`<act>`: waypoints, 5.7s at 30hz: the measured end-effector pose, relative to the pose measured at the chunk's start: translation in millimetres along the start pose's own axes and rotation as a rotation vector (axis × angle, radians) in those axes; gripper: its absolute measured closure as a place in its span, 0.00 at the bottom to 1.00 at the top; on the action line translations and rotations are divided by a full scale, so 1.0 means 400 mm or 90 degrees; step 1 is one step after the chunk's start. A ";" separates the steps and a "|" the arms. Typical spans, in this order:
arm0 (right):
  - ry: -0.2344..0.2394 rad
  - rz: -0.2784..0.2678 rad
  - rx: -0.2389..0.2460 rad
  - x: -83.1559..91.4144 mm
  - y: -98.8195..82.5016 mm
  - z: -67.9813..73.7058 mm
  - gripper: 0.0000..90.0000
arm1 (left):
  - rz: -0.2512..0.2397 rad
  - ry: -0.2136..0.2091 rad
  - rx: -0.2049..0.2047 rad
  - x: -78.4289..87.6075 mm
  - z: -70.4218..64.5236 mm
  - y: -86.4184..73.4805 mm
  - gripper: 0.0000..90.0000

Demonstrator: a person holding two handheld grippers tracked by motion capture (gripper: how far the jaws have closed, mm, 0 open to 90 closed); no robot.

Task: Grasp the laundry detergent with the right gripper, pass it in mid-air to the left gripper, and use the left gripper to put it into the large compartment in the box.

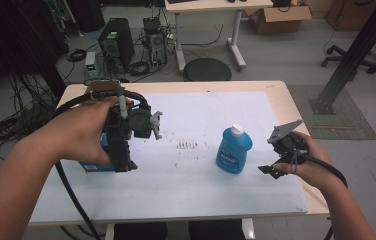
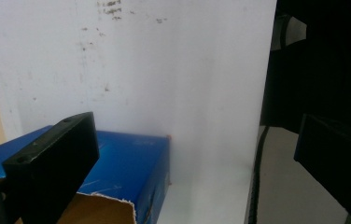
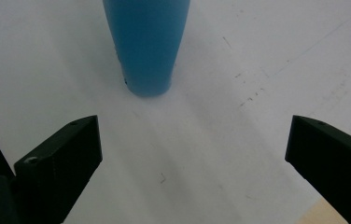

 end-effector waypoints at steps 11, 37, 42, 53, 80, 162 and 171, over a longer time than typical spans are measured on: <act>0.021 -0.027 -0.012 -0.045 -0.010 0.019 0.04 | 0.011 -0.002 0.003 -0.002 -0.001 -0.008 0.00; 0.045 -0.103 -0.038 -0.109 -0.003 0.037 0.04 | 0.009 -0.011 0.001 -0.003 -0.004 0.001 0.00; 0.049 -0.120 -0.044 -0.118 -0.001 0.039 0.04 | 0.007 -0.011 0.003 -0.006 -0.004 0.003 0.00; 0.058 -0.163 -0.050 -0.138 0.013 0.047 0.04 | 0.008 -0.009 0.002 -0.003 -0.004 0.002 0.00; 0.062 -0.272 -0.061 -0.178 0.020 0.060 0.03 | 0.009 -0.008 0.004 -0.007 -0.007 -0.001 0.00; 0.036 -0.385 -0.067 -0.219 0.050 0.063 0.36 | 0.010 -0.012 0.002 -0.017 -0.008 0.015 0.00; 0.041 -0.388 -0.061 -0.232 0.052 0.070 0.46 | 0.011 -0.012 0.003 -0.016 -0.007 0.016 0.00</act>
Point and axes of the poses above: each handheld gripper's, and its own axes: x roughly backward along the jaws, y roughly out of its top, z roughly to its left, the point moved 6 cm from there along -x, roughly forward along the jaws, and after that the axes turned 6 degrees about -z, right-handed, at the moved point
